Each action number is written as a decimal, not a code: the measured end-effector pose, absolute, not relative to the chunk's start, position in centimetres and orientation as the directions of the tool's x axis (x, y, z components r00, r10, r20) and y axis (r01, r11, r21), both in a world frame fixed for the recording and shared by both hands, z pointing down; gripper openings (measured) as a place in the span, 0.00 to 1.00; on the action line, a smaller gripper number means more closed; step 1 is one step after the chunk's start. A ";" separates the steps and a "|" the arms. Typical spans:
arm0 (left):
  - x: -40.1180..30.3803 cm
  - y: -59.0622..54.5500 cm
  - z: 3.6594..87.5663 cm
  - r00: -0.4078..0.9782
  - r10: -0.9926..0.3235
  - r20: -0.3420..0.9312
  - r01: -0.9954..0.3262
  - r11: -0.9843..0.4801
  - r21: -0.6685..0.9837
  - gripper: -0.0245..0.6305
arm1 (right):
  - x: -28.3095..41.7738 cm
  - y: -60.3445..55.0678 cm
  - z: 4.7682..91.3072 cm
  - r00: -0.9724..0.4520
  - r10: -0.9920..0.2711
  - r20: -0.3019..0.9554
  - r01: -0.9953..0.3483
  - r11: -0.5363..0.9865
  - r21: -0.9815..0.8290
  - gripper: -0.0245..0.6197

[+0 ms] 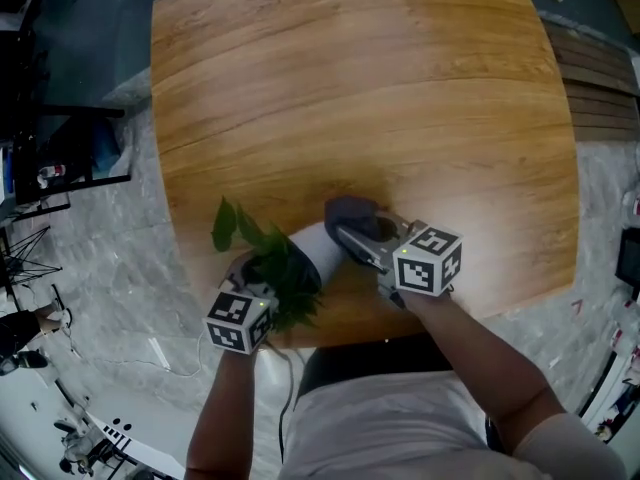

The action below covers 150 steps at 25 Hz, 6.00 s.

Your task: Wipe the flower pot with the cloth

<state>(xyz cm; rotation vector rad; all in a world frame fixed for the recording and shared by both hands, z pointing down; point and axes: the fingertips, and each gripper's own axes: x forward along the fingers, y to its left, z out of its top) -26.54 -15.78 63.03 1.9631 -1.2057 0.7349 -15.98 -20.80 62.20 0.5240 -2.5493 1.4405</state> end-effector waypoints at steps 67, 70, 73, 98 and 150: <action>-27.7 -12.3 67.6 0.488 -0.572 0.660 -0.525 0.411 0.745 0.08 | -20.2 -14.0 56.1 -0.957 -0.214 0.194 -0.289 0.729 -0.621 0.18; -27.6 -11.8 67.5 0.492 -0.571 0.657 -0.494 0.438 0.751 0.08 | -21.4 -12.2 54.4 -0.969 -0.167 0.181 -0.244 0.747 -0.619 0.18; -27.7 -11.9 67.5 0.495 -0.572 0.653 -0.480 0.447 0.755 0.08 | -19.4 -13.8 57.3 -0.947 -0.208 0.245 -0.318 0.718 -0.619 0.18; -27.2 -12.3 67.6 0.486 -0.516 0.706 -0.617 0.370 0.695 0.08 | -18.4 -16.1 58.1 -0.950 -0.204 0.234 -0.310 0.673 -0.672 0.18; -20.9 -13.5 29.9 0.558 -0.760 0.333 -0.784 -0.351 0.511 0.17 | -8.0 -14.8 26.0 -0.853 -0.502 0.144 -0.522 0.819 -0.237 0.18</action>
